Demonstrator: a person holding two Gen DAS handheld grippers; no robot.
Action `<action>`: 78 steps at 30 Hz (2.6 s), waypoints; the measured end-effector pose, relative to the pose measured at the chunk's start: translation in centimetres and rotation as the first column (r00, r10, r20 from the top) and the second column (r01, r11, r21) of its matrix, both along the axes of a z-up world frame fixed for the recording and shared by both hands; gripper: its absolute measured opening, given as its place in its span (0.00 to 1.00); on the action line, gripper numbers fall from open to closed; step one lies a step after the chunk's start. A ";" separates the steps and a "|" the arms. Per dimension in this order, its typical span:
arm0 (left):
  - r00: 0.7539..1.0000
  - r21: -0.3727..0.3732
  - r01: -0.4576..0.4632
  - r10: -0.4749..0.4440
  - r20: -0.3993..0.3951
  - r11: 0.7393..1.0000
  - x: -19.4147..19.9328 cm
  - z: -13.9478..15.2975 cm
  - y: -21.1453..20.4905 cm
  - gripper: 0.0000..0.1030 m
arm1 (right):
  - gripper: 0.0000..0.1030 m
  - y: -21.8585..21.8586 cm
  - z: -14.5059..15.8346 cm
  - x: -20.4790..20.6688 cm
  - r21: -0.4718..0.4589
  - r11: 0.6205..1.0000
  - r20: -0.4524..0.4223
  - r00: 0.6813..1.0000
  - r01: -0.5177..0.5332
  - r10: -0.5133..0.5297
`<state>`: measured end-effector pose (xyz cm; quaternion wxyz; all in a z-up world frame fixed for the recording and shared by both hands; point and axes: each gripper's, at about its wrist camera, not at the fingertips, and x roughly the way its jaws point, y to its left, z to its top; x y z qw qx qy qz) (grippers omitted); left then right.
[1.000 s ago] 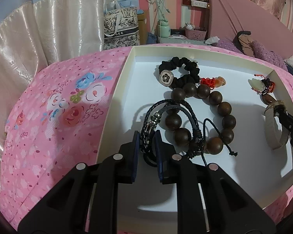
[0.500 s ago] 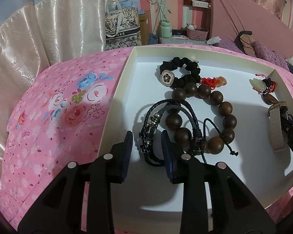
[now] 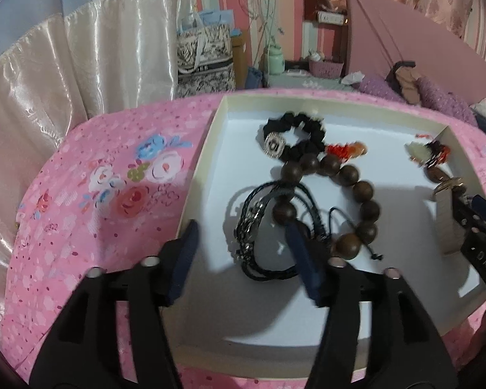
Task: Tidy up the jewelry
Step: 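Carry the braided bracelet and watch over the tray and open both tools, then withdraw both tools and move toward the claw clip and beige scrunchie, then grasp the black claw clip with the left tool while the right tool grasps the beige scrunchie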
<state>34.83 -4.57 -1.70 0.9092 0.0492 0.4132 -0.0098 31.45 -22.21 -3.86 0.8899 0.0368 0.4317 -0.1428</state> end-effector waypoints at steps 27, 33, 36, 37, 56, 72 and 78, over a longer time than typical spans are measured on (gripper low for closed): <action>0.995 -0.049 0.030 -0.025 0.099 0.998 -12.4 7.9 3.0 0.97 | 0.94 1.9 9.2 -10.0 -0.140 0.989 0.093 0.994 -0.041 0.054; 0.998 -0.053 0.011 -0.008 0.058 0.999 -16.6 6.1 4.8 0.97 | 0.94 2.4 9.0 -13.6 -0.109 0.993 0.076 0.995 -0.054 0.062; 0.997 -0.039 0.015 -0.012 0.075 0.999 -18.6 5.9 5.4 0.97 | 0.94 2.4 9.0 -15.9 -0.066 0.996 0.083 0.995 -0.055 0.060; 0.996 -0.033 0.015 -0.012 0.085 0.999 -19.5 5.8 5.6 0.97 | 0.94 2.4 8.9 -16.6 -0.055 0.997 0.085 0.994 -0.060 0.064; 1.000 -0.067 -0.018 0.019 0.018 0.998 -25.4 0.9 10.4 0.97 | 0.94 -1.5 4.3 -26.5 0.036 0.999 0.026 0.999 0.039 -0.040; 0.997 -0.073 -0.079 0.077 -0.028 0.994 -21.0 -1.1 12.4 0.81 | 0.78 1.7 1.2 -25.2 -0.064 0.997 -0.074 0.997 -0.033 0.028; 0.996 -0.054 -0.063 0.059 -0.069 0.997 -20.3 -2.1 11.9 0.59 | 0.65 0.8 0.7 -25.2 -0.015 1.000 -0.083 0.997 -0.013 0.012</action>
